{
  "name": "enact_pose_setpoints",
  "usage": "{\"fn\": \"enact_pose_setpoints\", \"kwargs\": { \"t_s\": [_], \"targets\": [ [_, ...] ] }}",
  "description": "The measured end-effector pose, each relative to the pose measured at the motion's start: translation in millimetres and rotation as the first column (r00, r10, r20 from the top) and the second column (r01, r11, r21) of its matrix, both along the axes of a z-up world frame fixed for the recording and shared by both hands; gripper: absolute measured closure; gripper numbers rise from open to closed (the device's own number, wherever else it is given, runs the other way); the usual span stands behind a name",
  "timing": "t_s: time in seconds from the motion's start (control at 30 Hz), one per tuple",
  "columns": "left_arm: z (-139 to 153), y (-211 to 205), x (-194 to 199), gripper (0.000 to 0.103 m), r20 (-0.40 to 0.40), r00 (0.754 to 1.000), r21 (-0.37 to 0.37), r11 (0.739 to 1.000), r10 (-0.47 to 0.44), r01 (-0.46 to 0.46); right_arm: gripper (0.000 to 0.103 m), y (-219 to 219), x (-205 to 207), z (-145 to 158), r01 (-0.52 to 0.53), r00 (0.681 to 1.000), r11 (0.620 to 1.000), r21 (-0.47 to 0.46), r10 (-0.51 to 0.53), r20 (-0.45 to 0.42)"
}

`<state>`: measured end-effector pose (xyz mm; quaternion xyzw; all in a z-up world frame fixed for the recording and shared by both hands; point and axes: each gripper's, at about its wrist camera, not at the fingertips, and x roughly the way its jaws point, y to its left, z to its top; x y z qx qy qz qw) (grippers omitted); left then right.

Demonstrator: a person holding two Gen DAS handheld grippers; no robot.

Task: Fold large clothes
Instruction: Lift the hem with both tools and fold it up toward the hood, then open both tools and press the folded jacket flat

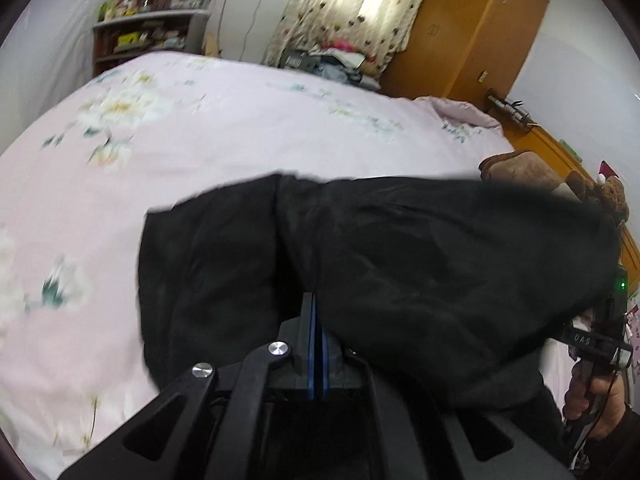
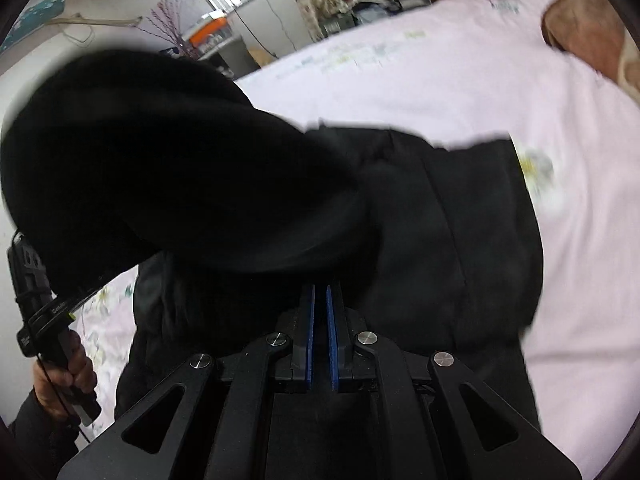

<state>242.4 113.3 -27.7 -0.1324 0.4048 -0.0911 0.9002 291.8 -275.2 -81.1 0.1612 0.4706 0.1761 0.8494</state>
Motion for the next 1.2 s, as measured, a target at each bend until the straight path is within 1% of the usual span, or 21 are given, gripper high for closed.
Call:
{"fn": "enact_pose_setpoints", "kwargs": {
  "t_s": [0.07, 0.1, 0.13, 0.27, 0.33, 0.43, 0.53, 0.57, 0.6, 0.63, 0.73, 0.8, 0.83, 0.87, 0.9, 0.97, 1.03, 1.1, 1.13, 1.17, 1.2],
  "targets": [
    [-2.8, 7.4, -14.7, 0.101, -0.012, 1.000, -0.003, 1.000, 0.012, -0.012, 0.097, -8.4, -3.7, -1.1, 0.008, 1.000, 1.000, 0.007, -0.008, -0.013],
    [-2.8, 11.7, -20.6, 0.101, -0.017, 1.000, -0.001, 1.000, 0.023, -0.023, 0.093, -12.1, -5.6, 0.0, 0.015, 1.000, 1.000, 0.023, -0.015, -0.017],
    [-3.0, 15.6, -24.9, 0.101, -0.024, 0.999, 0.002, 0.999, 0.037, -0.037, 0.085, -15.0, -7.9, 1.6, 0.022, 1.000, 0.999, 0.039, -0.022, -0.018],
    [3.1, 28.3, -37.4, 0.100, -0.013, 0.996, -0.035, 0.996, 0.086, -0.086, 0.075, -25.6, -9.7, 11.8, 0.047, 0.999, 0.992, 0.119, -0.047, 0.002],
    [6.6, 27.7, -37.1, 0.099, -0.002, 0.996, -0.060, 0.995, 0.084, -0.084, 0.061, -23.6, -5.3, 15.6, 0.043, 0.999, 0.987, 0.158, -0.044, 0.002],
    [9.9, 7.9, -25.5, 0.097, -0.002, 0.999, -0.065, 0.997, 0.047, -0.047, 0.059, -11.9, 6.5, 13.1, 0.023, 1.000, 0.982, 0.189, -0.020, -0.015],
    [14.6, -19.9, -10.8, 0.097, 0.005, 1.000, -0.076, 0.997, -0.027, 0.028, 0.059, 12.9, 1.4, 4.4, -0.013, 0.999, 0.981, 0.194, 0.019, -0.034],
    [16.0, -28.0, -6.5, 0.097, 0.011, 0.999, -0.072, 0.996, -0.048, 0.049, 0.059, 20.8, 3.9, -0.2, -0.023, 0.998, 0.983, 0.181, 0.033, -0.055],
    [16.6, -34.6, -3.1, 0.097, 0.015, 0.998, -0.070, 0.995, -0.066, 0.067, 0.071, 29.8, 2.9, -5.0, -0.034, 0.996, 0.985, 0.169, 0.048, -0.075],
    [16.5, -41.8, 1.1, 0.097, 0.019, 0.996, -0.067, 0.994, -0.083, 0.084, 0.095, 39.0, 3.1, -10.0, -0.046, 0.995, 0.987, 0.155, 0.059, -0.081],
    [2.4, -50.8, 12.2, 0.097, 0.009, 0.995, -0.027, 0.994, -0.103, 0.103, 0.095, 67.6, -2.4, -35.4, -0.100, 0.986, 0.993, 0.070, 0.108, -0.127],
    [-22.2, -48.7, 22.0, 0.097, -0.059, 0.995, 0.021, 0.996, -0.081, 0.082, 0.095, 74.1, -5.1, -62.8, -0.098, 0.979, 0.995, 0.031, 0.102, -0.177],
    [-39.4, -45.1, 26.3, 0.096, -0.105, 0.992, 0.012, 0.997, -0.075, 0.076, 0.096, 70.7, -7.7, -73.1, -0.082, 0.978, 0.996, 0.034, 0.087, -0.189],
    [-51.9, -41.6, 26.7, 0.096, -0.121, 0.990, 0.007, 0.997, -0.073, 0.074, 0.097, 68.7, -7.1, -76.0, -0.072, 0.979, 0.996, 0.044, 0.079, -0.188],
    [-61.6, -37.5, 25.0, 0.097, -0.120, 0.991, 0.009, 0.998, -0.067, 0.069, 0.097, 67.5, -6.9, -76.0, -0.070, 0.981, 0.996, 0.048, 0.077, -0.180],
    [-68.9, -32.2, 16.8, 0.096, -0.091, 0.993, 0.009, 0.997, -0.073, 0.074, 0.096, 69.0, -7.2, -70.4, -0.088, 0.983, 0.996, 0.020, 0.090, -0.159],
    [-67.2, -28.9, 10.0, 0.096, -0.093, 0.993, 0.001, 0.998, -0.067, 0.067, 0.089, 67.5, -13.4, -58.1, -0.111, 0.987, 0.993, -0.031, 0.106, -0.122],
    [-58.0, -27.0, 2.1, 0.096, -0.093, 0.993, 0.002, 0.998, -0.068, 0.069, 0.083, 65.3, -22.1, -35.6, -0.104, 0.994, 0.984, -0.142, 0.100, -0.036],
    [-50.6, -26.2, -3.8, 0.096, -0.086, 0.994, 0.015, 0.998, -0.066, 0.067, 0.081, 65.3, -25.7, -25.3, -0.100, 0.995, 0.978, -0.182, 0.103, 0.007],
    [-44.0, -25.6, -7.1, 0.096, -0.077, 0.995, 0.022, 0.997, -0.065, 0.067, 0.080, 64.0, -28.1, -13.3, -0.098, 0.992, 0.973, -0.209, 0.111, 0.053],
    [-35.3, -24.8, -9.3, 0.096, -0.056, 0.996, 0.024, 0.998, -0.064, 0.065, 0.075, 62.3, -27.8, -2.2, -0.085, 0.989, 0.970, -0.230, 0.109, 0.096]
  ]
}}
